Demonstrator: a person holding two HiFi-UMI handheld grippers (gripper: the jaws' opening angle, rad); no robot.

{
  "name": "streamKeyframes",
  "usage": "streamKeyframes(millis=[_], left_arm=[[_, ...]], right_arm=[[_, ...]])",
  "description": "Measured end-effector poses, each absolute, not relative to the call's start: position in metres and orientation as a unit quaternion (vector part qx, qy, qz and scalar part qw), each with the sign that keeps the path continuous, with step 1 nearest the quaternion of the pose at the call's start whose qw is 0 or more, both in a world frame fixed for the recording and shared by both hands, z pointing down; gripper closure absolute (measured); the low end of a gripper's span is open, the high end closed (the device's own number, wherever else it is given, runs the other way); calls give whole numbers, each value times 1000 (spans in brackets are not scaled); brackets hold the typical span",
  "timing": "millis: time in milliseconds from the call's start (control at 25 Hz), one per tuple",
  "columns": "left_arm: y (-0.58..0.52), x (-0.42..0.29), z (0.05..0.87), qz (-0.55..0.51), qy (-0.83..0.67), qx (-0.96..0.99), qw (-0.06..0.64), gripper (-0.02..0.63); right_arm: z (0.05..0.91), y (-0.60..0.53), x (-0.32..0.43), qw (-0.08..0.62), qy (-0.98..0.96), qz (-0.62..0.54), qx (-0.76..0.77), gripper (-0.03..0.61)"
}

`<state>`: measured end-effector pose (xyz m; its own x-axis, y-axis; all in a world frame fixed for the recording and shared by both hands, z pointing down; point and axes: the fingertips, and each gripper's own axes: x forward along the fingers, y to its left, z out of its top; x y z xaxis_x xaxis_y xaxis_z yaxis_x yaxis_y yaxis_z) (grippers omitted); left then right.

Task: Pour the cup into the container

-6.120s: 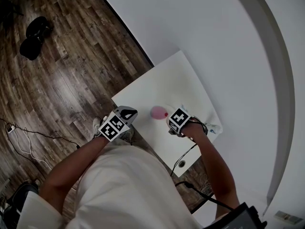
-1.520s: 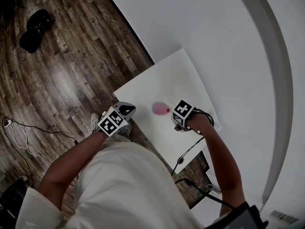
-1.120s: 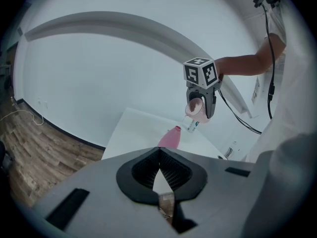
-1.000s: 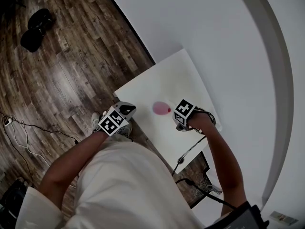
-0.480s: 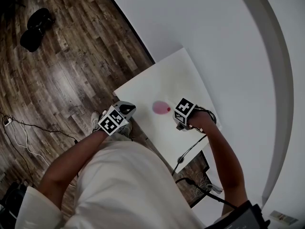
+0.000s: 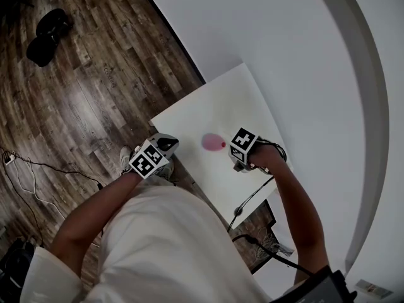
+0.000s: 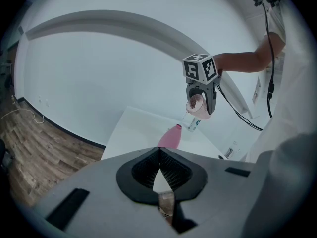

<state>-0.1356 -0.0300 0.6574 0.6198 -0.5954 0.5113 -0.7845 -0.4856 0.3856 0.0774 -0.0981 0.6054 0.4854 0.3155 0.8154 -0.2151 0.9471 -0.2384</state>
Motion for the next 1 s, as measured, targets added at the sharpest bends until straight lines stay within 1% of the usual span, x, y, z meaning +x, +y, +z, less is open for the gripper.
streamKeyframes(millis=[1000], left_arm=[[-33, -138, 658, 150, -407, 848, 304, 603]], right_arm=[[603, -95, 80, 873, -456, 160, -66, 212]])
